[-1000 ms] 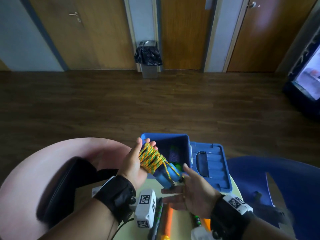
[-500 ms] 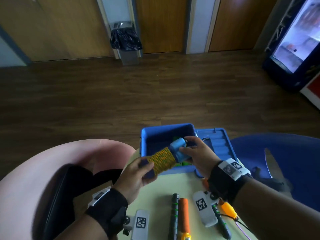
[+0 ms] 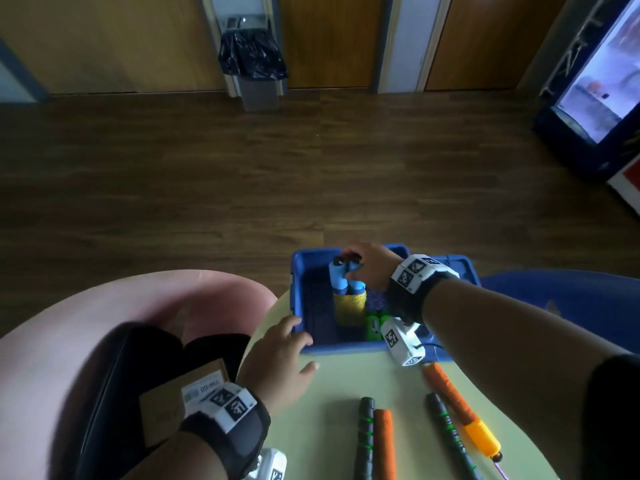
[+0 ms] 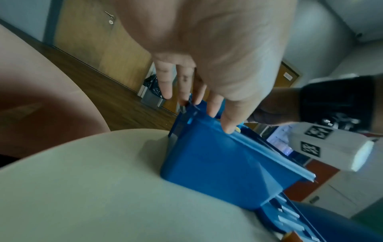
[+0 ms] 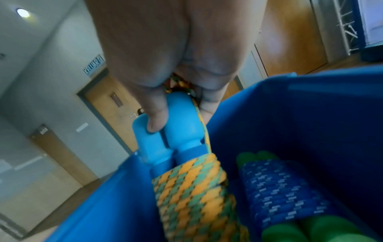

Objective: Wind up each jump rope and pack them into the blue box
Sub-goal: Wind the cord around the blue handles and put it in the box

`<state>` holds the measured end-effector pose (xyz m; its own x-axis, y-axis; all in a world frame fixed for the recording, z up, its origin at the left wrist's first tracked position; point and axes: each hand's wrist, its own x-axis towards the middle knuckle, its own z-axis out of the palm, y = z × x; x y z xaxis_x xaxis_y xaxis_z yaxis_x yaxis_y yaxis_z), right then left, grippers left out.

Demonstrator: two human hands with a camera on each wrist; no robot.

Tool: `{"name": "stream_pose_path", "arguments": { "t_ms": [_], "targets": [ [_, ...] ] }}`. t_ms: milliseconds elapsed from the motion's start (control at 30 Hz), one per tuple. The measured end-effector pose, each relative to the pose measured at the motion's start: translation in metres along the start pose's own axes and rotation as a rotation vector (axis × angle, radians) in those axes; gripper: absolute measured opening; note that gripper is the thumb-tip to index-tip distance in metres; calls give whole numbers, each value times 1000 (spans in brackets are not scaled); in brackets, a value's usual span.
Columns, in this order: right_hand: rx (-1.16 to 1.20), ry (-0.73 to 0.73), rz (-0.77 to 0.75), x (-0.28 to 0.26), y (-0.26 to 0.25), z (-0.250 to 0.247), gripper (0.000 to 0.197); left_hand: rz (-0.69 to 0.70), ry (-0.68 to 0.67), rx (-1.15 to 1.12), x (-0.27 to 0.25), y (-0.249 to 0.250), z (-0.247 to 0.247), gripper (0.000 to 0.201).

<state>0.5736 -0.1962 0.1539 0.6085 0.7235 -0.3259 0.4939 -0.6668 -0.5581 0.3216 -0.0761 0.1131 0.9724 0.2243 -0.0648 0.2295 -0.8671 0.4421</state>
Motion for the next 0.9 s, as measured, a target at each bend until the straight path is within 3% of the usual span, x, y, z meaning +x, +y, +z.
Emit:
{"name": "stream_pose_path", "arguments": {
  "t_ms": [233, 367, 500, 633, 733, 900],
  "targets": [
    [-77, -157, 71, 35, 22, 23, 43, 44, -58, -25, -20, -2, 7, 46],
    [-336, -215, 102, 37, 6, 18, 53, 72, -15, -65, -23, -4, 11, 53],
    [-642, -231, 23, 33, -16, 20, 35, 76, 16, -71, -22, -3, 15, 49],
    [-881, -294, 38, 28, -34, 24, 33, 76, 41, -79, -21, -2, 17, 43],
    [-997, -406, -65, 25, -42, 29, 42, 75, 50, -73, -22, -2, 21, 43],
    [-1176, -512, -411, 17, -49, 31, 52, 83, 59, 13, -21, 0, 23, 39]
  ]
}}
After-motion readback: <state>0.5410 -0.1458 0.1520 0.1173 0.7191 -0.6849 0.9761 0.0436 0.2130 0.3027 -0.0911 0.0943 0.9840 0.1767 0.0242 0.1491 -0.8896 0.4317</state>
